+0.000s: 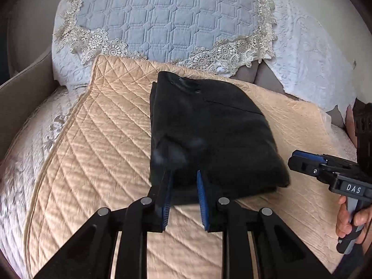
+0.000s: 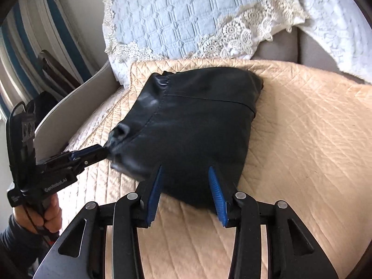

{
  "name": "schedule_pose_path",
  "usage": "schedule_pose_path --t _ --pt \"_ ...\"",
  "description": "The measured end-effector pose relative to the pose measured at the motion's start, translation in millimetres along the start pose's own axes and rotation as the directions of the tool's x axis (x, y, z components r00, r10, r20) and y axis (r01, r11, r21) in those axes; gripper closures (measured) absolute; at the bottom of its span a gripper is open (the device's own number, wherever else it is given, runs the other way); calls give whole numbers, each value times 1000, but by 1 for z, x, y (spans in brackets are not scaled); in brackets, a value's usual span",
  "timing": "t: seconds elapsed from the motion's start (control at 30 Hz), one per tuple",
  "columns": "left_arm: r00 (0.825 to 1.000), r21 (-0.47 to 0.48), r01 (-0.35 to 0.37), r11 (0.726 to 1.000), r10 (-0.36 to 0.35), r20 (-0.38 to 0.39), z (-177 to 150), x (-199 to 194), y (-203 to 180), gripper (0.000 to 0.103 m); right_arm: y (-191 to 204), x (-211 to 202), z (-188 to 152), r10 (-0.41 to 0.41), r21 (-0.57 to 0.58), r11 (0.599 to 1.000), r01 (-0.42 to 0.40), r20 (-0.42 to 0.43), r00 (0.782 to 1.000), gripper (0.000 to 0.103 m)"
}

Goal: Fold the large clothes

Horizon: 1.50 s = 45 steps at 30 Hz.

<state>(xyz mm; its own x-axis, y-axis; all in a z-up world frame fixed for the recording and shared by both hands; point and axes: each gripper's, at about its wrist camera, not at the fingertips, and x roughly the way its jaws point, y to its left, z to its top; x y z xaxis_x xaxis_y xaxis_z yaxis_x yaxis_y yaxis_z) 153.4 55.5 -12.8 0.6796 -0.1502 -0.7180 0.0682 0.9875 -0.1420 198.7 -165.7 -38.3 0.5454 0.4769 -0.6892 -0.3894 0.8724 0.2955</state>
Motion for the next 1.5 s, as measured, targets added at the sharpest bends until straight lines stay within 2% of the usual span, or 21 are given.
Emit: schedule_pose_path --t 0.07,0.13,0.2,0.3,0.43,0.53,0.63,0.8,0.9,1.0,1.07,1.17,1.27,1.33,1.43,1.5 --pt "1000 -15 4 1000 -4 -9 -5 -9 -3 79 5 -11 -6 -15 -8 1000 15 8 1000 59" --pt "1000 -8 -16 1000 16 -14 -12 -17 -8 77 8 -21 -13 -23 -9 1000 23 14 1000 50" --pt "1000 3 -20 1000 20 -18 -18 -23 -12 76 10 -27 -20 -34 -12 999 35 21 999 50" --pt "999 18 -37 999 38 -26 -28 -29 -18 69 13 -34 -33 -58 -14 998 58 23 998 50" --pt "998 21 -46 999 47 -51 -40 -26 -17 63 16 -28 -45 -75 -26 997 75 -5 997 49" --pt "995 23 -72 997 74 -73 -45 -19 -12 62 18 -23 -47 -88 -31 996 87 -16 996 49" --pt "996 10 -68 998 68 -64 -42 -18 -7 63 18 -17 -45 -88 -29 996 87 -11 996 49" --pt "999 -21 -42 999 42 -19 -16 -14 0 63 13 -5 -42 -90 -3 996 90 -16 996 49" --pt "998 7 -12 1000 12 54 19 -12 -4 63 11 -3 -32 -88 2 996 88 2 996 49" --pt "996 48 -5 999 1 94 62 6 -11 63 7 -1 -18 -95 8 995 95 17 995 49" --pt "995 57 58 997 -62 76 92 30 -11 63 4 2 -10 -100 14 995 100 25 995 49" --pt "995 57 101 993 -101 -7 121 77 -9 63 -1 7 -6 -98 28 995 97 32 995 49" --pt "992 18 63 998 -61 -113 132 132 0 63 -6 15 -7 -94 43 995 93 19 995 49" --pt "989 -22 46 999 -49 -139 131 159 12 63 -9 21 -8 -94 49 994 94 5 996 49" --pt "990 -98 76 992 -87 -114 127 167 28 63 -14 22 -9 -69 65 996 69 1 998 49" --pt "992 -103 69 992 -79 -96 124 153 27 66 -14 20 -10 -73 62 995 73 -2 997 49"
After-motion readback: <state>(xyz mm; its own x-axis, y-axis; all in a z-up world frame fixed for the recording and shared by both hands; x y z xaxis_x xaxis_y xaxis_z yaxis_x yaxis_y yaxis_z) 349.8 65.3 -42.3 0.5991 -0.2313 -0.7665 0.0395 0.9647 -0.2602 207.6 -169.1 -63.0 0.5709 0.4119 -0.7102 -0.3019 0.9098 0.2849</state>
